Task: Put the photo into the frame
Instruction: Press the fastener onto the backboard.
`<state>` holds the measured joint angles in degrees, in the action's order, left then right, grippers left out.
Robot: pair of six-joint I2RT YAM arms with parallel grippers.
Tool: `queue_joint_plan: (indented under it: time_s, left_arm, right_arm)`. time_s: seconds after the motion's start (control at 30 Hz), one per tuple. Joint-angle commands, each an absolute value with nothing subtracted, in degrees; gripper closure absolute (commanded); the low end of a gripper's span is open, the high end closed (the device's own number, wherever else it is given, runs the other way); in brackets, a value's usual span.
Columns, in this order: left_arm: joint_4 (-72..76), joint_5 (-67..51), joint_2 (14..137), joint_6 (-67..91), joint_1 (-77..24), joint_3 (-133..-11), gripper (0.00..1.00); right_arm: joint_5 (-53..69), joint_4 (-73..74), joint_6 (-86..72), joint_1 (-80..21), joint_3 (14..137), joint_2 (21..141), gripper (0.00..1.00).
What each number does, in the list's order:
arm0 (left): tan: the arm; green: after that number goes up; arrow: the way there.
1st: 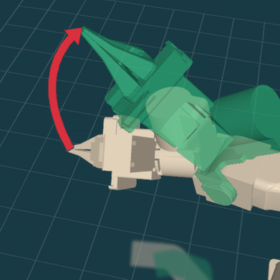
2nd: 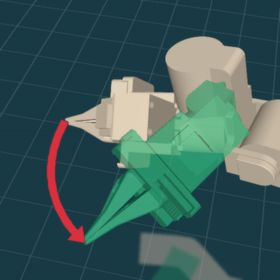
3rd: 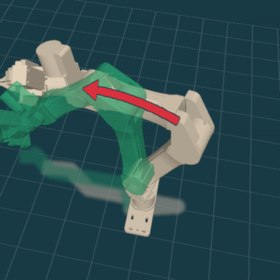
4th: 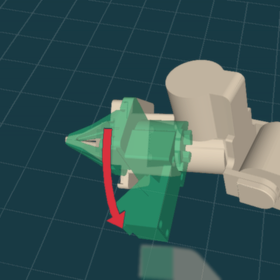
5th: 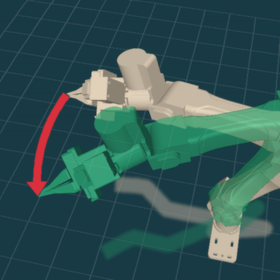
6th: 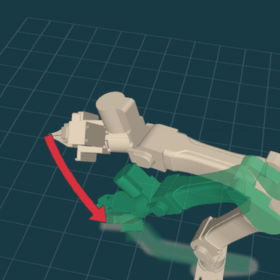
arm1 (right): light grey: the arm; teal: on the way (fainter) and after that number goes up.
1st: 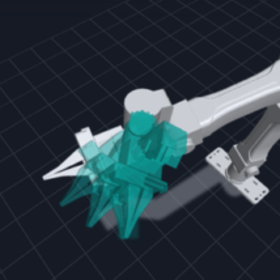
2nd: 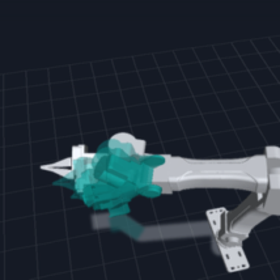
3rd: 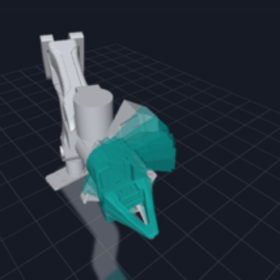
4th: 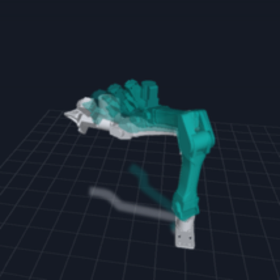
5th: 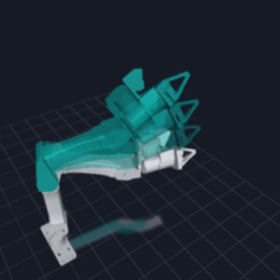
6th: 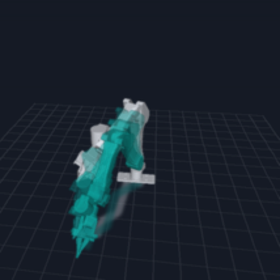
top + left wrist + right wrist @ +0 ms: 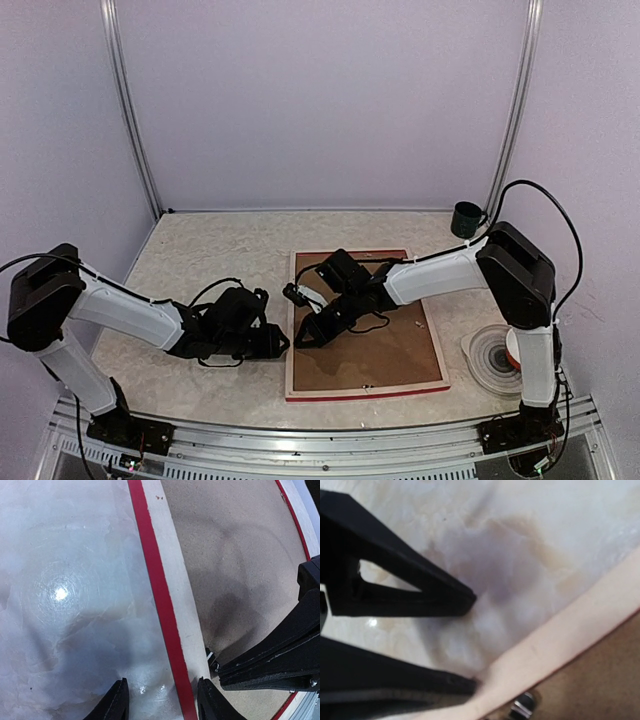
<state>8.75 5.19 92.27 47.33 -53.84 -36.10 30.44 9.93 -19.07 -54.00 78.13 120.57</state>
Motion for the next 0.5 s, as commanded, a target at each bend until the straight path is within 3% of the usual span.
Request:
queue_joint_plan:
  time_s: [0.0, 0.47]
  left_arm:
    - [8.53, 4.48, 93.27, 47.5, -54.4, -36.74, 0.53]
    - [8.58, 4.65, 92.73, 47.61, -54.45, -36.15, 0.54]
  right_arm:
    - [30.57, 9.29, -19.32, -54.59, 79.76, 121.41, 1.0]
    - [27.86, 9.68, -19.77, -54.19, 81.52, 124.16, 1.0]
